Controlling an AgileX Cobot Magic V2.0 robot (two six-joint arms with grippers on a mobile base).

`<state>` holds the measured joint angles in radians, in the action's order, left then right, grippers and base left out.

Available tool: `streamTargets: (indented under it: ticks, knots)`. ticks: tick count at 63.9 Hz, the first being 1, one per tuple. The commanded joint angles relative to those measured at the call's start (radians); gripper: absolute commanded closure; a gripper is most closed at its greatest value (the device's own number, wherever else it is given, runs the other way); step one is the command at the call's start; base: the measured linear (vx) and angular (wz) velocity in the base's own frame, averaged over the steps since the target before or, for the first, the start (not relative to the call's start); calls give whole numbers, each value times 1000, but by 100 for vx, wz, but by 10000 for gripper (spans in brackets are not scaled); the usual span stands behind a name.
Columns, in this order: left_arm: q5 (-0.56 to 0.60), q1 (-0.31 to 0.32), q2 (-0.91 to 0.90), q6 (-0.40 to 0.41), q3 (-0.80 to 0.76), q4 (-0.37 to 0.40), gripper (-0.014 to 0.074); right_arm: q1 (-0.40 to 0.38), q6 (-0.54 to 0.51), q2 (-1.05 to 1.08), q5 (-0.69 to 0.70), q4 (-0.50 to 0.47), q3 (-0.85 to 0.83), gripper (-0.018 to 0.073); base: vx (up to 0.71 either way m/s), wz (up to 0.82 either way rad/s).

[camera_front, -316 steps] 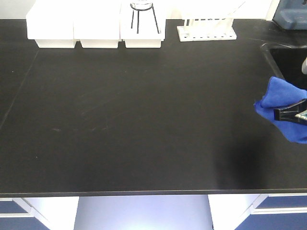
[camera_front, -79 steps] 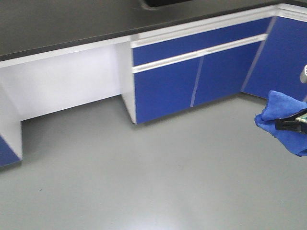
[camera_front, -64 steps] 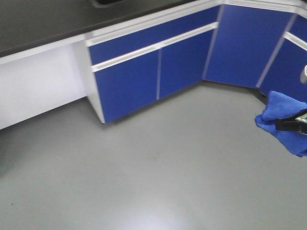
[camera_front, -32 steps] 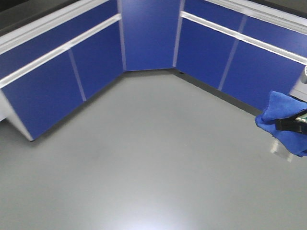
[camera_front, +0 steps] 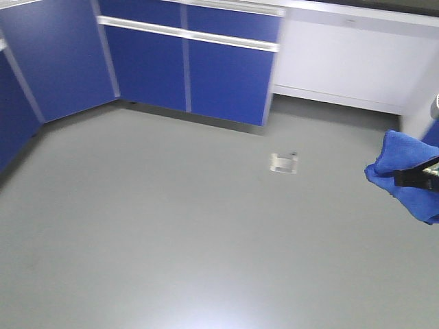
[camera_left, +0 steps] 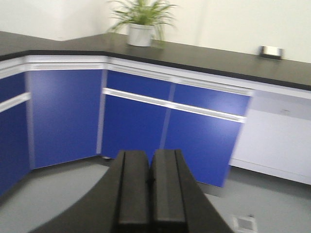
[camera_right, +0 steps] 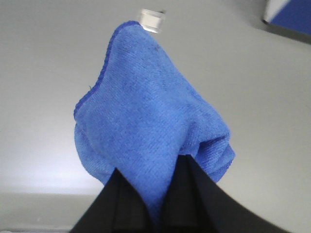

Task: Wipe right workspace with blue cloth
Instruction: 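Hold the cloth raised while the base drives to the other bench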

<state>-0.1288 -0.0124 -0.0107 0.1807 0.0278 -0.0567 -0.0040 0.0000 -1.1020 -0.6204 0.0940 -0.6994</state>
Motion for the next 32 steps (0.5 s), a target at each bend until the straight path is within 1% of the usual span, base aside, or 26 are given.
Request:
streamTargets:
  ticks: [1, 18, 32]
  knots:
    - [80, 5, -16, 8, 31, 6, 602, -3, -8, 17, 51, 6, -29, 564, -8, -80]
    - [80, 5, -16, 8, 31, 6, 602, -3, -8, 17, 45, 6, -29, 564, -7, -78]
    - [80, 5, -16, 8, 31, 6, 602, -3, -8, 17, -26, 6, -29, 564, -2, -62]
